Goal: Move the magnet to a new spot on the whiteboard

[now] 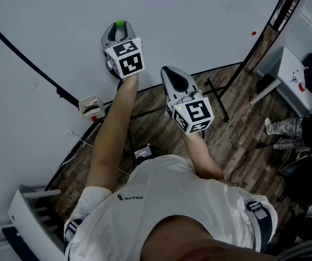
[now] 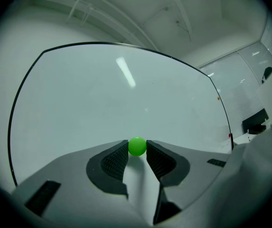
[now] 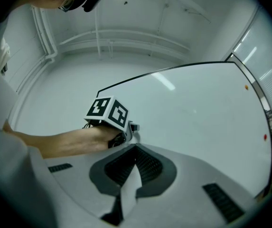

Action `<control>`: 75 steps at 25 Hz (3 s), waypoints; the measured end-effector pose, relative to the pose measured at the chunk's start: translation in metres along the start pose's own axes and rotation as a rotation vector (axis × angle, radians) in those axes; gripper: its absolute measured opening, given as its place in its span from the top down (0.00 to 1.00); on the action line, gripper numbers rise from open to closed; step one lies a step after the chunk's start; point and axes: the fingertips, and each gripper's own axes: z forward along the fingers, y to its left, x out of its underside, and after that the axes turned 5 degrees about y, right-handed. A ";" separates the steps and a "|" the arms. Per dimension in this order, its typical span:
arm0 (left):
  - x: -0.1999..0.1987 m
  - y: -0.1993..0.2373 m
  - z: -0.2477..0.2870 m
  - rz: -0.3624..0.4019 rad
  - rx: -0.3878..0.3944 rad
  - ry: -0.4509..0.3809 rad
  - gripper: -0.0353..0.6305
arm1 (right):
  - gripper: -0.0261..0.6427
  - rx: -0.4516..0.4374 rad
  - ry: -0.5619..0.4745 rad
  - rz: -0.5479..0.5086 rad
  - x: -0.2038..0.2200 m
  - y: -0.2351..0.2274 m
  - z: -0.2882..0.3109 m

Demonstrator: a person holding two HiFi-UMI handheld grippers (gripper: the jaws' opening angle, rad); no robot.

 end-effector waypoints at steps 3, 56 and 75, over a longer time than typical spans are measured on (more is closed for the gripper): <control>0.000 0.002 0.004 0.002 -0.007 0.003 0.77 | 0.94 0.001 0.001 0.000 0.001 0.000 0.000; -0.005 0.001 0.009 -0.003 -0.032 0.008 0.75 | 0.94 -0.016 0.000 0.006 0.002 -0.008 0.000; -0.003 -0.002 -0.018 0.004 -0.022 -0.015 0.80 | 0.94 -0.020 -0.001 0.016 0.001 0.000 -0.005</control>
